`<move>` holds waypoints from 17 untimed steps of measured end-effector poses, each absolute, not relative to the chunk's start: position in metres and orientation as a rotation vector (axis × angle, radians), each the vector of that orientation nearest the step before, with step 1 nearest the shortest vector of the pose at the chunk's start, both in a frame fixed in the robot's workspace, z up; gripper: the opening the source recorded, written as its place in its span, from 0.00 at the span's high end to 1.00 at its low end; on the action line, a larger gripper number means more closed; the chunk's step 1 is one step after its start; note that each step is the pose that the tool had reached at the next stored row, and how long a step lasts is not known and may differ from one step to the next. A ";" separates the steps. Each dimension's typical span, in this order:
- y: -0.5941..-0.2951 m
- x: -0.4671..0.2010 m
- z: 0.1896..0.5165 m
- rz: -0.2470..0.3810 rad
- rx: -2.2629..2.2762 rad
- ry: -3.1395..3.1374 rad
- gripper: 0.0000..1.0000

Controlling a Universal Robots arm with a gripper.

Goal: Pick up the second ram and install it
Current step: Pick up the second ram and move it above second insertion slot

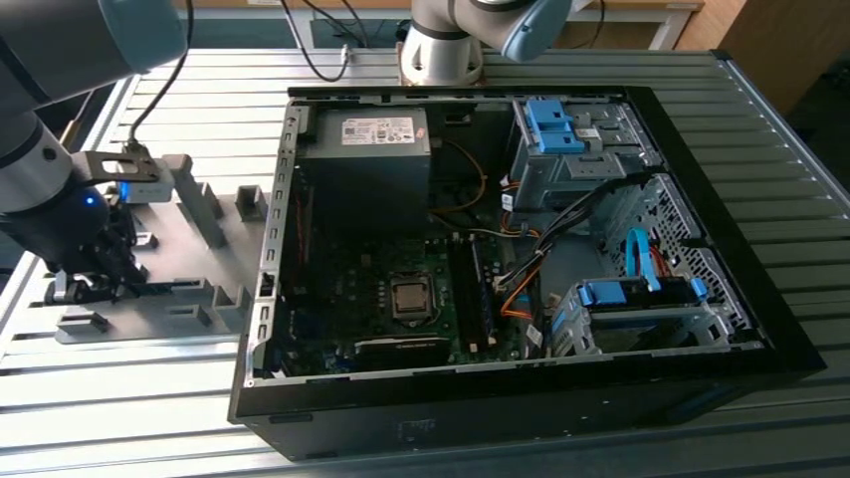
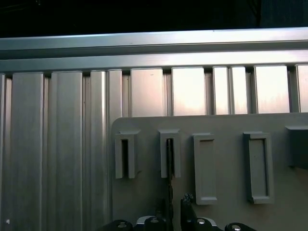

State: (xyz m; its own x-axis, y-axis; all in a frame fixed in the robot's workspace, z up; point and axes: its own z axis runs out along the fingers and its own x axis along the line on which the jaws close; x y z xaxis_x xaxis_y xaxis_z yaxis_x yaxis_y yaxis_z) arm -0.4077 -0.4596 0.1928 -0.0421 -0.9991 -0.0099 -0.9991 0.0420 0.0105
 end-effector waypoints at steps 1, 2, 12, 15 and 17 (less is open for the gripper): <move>-0.460 -0.408 0.193 -0.023 2.174 -2.267 0.74; -0.459 -0.408 0.192 -0.023 2.174 -2.268 0.74; -0.459 -0.408 0.192 -0.023 2.174 -2.268 0.86; -0.460 -0.408 0.192 -0.023 2.176 -2.266 0.86; -0.461 -0.408 0.192 -0.023 2.190 -2.252 0.86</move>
State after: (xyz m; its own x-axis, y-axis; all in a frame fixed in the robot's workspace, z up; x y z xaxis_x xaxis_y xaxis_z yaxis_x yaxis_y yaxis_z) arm -0.4078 -0.4605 0.1916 -0.0282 -0.9996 -0.0101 -0.9995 0.0281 0.0105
